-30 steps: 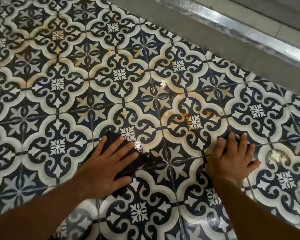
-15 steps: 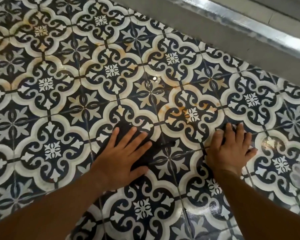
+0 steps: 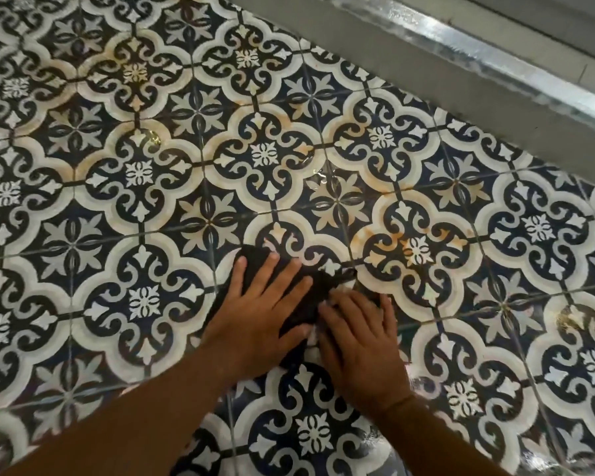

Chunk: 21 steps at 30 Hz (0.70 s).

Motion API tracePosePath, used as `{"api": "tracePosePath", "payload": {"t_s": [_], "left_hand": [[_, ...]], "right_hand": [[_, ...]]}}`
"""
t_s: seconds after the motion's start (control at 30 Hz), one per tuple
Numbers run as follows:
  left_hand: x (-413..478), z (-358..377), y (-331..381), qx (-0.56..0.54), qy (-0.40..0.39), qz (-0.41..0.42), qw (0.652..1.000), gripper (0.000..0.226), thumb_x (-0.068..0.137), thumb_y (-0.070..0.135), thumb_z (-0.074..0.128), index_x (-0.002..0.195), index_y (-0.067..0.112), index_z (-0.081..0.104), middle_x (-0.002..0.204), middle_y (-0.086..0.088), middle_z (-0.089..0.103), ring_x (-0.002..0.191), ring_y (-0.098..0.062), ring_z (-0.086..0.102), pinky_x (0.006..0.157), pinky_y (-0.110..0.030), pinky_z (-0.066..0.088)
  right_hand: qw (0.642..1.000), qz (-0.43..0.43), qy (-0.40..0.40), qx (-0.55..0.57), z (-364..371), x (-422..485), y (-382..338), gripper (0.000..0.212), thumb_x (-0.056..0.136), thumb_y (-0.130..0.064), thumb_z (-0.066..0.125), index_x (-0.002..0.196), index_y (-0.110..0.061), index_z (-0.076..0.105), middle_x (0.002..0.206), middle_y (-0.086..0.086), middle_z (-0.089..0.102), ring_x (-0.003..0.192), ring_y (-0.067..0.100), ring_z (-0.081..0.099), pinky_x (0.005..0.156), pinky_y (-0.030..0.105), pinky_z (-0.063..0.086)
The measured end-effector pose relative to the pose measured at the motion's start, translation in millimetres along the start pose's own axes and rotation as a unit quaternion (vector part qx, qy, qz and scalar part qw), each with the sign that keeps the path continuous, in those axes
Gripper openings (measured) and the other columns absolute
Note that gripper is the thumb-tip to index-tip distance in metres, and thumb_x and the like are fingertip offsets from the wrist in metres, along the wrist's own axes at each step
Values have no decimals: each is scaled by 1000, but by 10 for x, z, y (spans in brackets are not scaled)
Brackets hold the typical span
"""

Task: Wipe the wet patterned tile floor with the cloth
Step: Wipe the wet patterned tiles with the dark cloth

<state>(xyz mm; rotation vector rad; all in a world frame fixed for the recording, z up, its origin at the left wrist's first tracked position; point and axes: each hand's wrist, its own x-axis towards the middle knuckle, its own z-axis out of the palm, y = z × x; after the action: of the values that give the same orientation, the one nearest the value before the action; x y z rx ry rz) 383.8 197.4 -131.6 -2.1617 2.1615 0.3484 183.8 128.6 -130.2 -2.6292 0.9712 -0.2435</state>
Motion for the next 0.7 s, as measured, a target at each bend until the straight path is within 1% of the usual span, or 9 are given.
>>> {"api": "tracePosePath", "payload": {"t_s": [0.07, 0.2, 0.3, 0.37, 0.43, 0.5, 0.6, 0.63, 0.7], "left_hand": [[-144, 20, -213, 3, 0, 24, 1000, 68, 94, 67, 26, 151, 30, 21, 160, 0, 13, 149, -26, 3, 114, -62, 2], [-102, -61, -669, 33, -8, 11, 999, 70, 93, 68, 27, 151, 30, 18, 160, 0, 16, 149, -25, 3, 114, -62, 4], [143, -176, -782, 31, -7, -38, 999, 69, 94, 67, 22, 151, 28, 20, 161, -1, 18, 149, -25, 2, 115, -61, 0], [283, -207, -701, 13, 12, -85, 996, 69, 95, 65, 21, 151, 26, 23, 160, -2, 19, 148, -26, 3, 114, -61, -2], [328, -190, -561, -2, 23, -106, 994, 68, 95, 64, 24, 151, 25, 24, 160, -2, 18, 148, -27, 3, 114, -61, -4], [233, -142, -505, 1, 14, -73, 997, 68, 95, 64, 25, 151, 25, 22, 160, -2, 17, 148, -26, 2, 114, -61, -3], [14, -112, -745, 21, -6, 8, 1000, 69, 95, 67, 25, 151, 28, 19, 160, 0, 17, 149, -25, 1, 114, -61, 1], [-39, -118, -867, 26, -7, 12, 1000, 69, 94, 67, 24, 151, 29, 19, 160, 1, 17, 149, -24, 2, 114, -61, 1], [-72, -152, -1099, 24, 3, -19, 1000, 69, 94, 67, 22, 151, 28, 21, 160, 0, 19, 149, -24, 3, 115, -61, 1]], "right_hand": [[999, -23, -28, 2, 72, -17, 21, 41, 99, -38, 40, 132, -19, 56, 141, 8, 54, 136, 28, 42, 110, 63, 29], [998, -15, -52, 11, 104, -15, 33, 40, 101, -38, 37, 132, -22, 55, 143, 6, 52, 140, 26, 36, 116, 55, 17], [999, -18, -48, 17, 85, -7, 28, 38, 102, -38, 36, 132, -23, 54, 143, 6, 52, 140, 26, 37, 117, 53, 14], [999, -21, -44, 19, 83, -9, 29, 37, 102, -38, 37, 131, -22, 53, 142, 6, 52, 140, 27, 37, 116, 54, 16], [999, -19, -42, 23, 85, -5, 26, 37, 101, -38, 39, 131, -21, 55, 142, 6, 53, 140, 27, 37, 115, 55, 19], [999, -16, -41, 25, 80, 0, 18, 37, 101, -38, 39, 130, -21, 56, 142, 7, 53, 140, 27, 37, 115, 56, 21], [999, -15, -35, 25, 79, 1, 36, 37, 100, -37, 40, 129, -21, 57, 143, 6, 52, 140, 26, 36, 114, 58, 24], [999, -17, -32, 27, 83, -6, 36, 37, 100, -36, 41, 128, -20, 58, 143, 6, 52, 141, 26, 36, 114, 59, 24], [999, -20, -29, 34, 82, -11, 20, 37, 101, -36, 41, 128, -19, 58, 142, 7, 53, 140, 27, 37, 114, 59, 24]]}}
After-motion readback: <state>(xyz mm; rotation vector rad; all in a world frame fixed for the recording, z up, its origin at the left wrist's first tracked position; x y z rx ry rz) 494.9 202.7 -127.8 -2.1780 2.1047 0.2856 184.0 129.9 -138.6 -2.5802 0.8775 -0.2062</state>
